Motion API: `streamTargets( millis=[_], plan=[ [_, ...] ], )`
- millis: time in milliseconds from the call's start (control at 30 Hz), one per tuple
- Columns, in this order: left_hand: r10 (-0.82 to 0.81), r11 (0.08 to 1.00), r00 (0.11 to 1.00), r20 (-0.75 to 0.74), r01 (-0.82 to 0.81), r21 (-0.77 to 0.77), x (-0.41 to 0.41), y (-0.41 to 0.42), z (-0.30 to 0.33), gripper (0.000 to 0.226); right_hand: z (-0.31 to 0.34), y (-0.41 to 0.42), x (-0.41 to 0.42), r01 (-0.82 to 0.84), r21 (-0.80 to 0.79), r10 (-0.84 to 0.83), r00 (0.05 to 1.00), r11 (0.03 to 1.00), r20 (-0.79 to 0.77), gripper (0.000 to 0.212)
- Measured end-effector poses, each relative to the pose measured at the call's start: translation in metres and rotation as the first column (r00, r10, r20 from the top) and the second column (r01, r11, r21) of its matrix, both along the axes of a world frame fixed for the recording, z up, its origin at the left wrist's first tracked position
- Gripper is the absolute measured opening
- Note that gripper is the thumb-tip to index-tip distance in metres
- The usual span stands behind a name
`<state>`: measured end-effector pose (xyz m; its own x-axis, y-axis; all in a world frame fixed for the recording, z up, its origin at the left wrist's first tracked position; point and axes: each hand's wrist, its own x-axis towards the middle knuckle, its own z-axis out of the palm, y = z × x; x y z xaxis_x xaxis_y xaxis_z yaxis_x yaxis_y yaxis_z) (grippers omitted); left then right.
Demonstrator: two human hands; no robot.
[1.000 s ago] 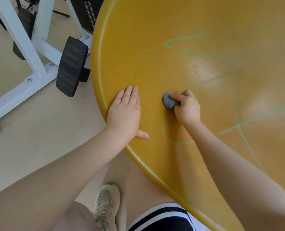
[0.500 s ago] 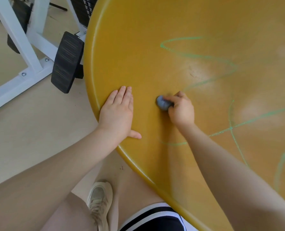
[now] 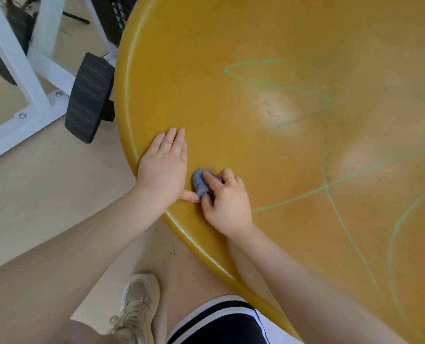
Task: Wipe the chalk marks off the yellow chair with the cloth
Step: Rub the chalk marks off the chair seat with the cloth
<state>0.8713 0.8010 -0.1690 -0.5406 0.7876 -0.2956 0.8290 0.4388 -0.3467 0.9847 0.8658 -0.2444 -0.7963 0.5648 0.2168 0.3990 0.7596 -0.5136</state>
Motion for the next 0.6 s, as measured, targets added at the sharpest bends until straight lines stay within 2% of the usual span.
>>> streamTargets(
  millis=[67, 167, 233, 333, 433, 500, 600],
  plan=[
    [-0.007, 1.0, 1.0, 0.01, 0.007, -0.009, 0.0, -0.001, 0.002, 0.121, 0.003, -0.016, 0.009, -0.058, -0.009, 0.058, 0.998, 0.998, 0.032, 0.052],
    [-0.013, 0.999, 1.0, 0.027, 0.014, -0.033, -0.001, -0.002, 0.006, 0.124, 0.0, -0.003, 0.011, -0.106, -0.069, 0.105, 0.994, 0.992, -0.02, 0.044],
    [-0.037, 0.998, 0.998, 0.048, 0.04, -0.056, -0.005, -0.002, 0.009, 0.122, -0.003, 0.012, 0.0, -0.08, -0.049, 0.079, 0.997, 0.996, -0.022, 0.045],
    [-0.088, 0.992, 0.995, 0.036, 0.091, -0.086, -0.014, -0.002, 0.017, 0.122, 0.0, 0.04, -0.025, 0.061, 0.004, -0.061, 0.998, 0.998, 0.032, 0.042],
    [-0.148, 0.986, 0.987, -0.055, 0.143, -0.085, -0.029, 0.0, 0.026, 0.12, 0.005, 0.083, -0.05, 0.256, 0.04, -0.259, 0.958, 0.966, 0.121, 0.041],
    [-0.18, 0.984, 0.979, -0.098, 0.177, -0.036, -0.044, 0.0, 0.032, 0.117, 0.011, 0.106, -0.066, 0.424, -0.01, -0.419, 0.899, 0.906, 0.125, 0.044],
    [-0.253, 0.96, 0.957, -0.138, 0.267, 0.088, -0.066, 0.0, 0.042, 0.098, 0.019, 0.112, -0.088, 0.628, -0.206, -0.617, 0.778, 0.751, 0.12, 0.048]
  ],
)
